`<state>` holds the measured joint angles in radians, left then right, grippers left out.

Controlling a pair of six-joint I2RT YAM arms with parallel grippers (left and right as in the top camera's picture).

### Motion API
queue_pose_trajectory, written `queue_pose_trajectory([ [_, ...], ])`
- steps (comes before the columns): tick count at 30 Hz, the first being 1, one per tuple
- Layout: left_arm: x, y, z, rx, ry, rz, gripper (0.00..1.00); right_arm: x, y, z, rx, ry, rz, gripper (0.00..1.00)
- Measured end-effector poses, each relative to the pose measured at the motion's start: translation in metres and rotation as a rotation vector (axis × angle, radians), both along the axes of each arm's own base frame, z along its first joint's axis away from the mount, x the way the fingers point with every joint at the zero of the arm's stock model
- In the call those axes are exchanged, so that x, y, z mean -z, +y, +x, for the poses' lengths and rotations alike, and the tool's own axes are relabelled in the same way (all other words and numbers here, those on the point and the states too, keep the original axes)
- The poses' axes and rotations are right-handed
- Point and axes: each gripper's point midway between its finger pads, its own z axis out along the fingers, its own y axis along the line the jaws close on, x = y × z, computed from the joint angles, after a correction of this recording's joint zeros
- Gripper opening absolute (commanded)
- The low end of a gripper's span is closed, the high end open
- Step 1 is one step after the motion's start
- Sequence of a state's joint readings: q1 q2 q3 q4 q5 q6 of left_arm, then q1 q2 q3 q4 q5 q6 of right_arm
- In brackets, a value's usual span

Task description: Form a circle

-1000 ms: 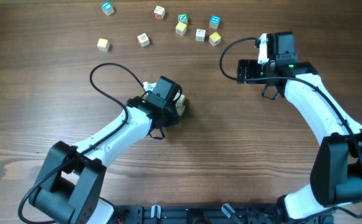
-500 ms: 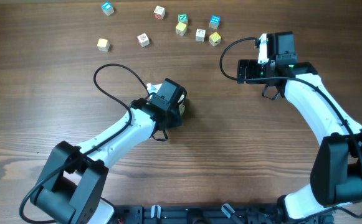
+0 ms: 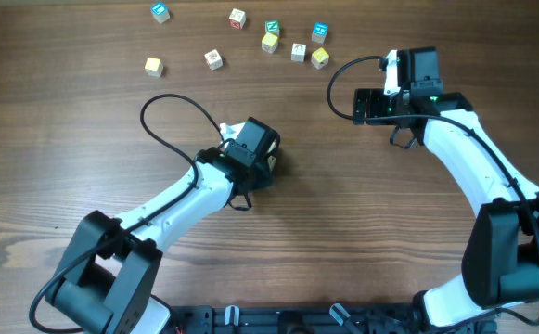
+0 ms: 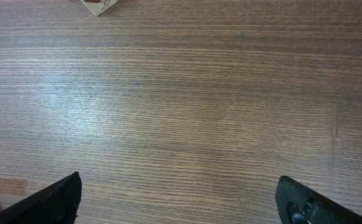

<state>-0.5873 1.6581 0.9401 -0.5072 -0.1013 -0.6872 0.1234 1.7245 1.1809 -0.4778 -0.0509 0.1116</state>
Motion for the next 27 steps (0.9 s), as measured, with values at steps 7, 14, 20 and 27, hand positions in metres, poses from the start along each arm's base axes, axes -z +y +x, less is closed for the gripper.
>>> queue_pose_trajectory([
  [7, 0.004, 0.002, 0.0, -0.002, -0.008, 0.003, 0.48, 0.0, 0.0, 0.0, 0.0, 0.0, 0.0, 1.0],
  [14, 0.005, 0.001, 0.002, -0.003, -0.019, -0.002, 0.48, 0.0, 0.0, 0.0, 0.0, 0.0, 0.0, 1.0],
  [20, 0.019, 0.004, 0.0, -0.006, 0.01, 0.032, 0.47, 0.0, 0.0, 0.0, 0.0, 0.0, 0.0, 1.0],
  [27, 0.019, 0.004, 0.0, 0.016, 0.008, 0.04, 0.5, 0.0, 0.0, 0.0, 0.0, 0.0, 0.0, 1.0],
])
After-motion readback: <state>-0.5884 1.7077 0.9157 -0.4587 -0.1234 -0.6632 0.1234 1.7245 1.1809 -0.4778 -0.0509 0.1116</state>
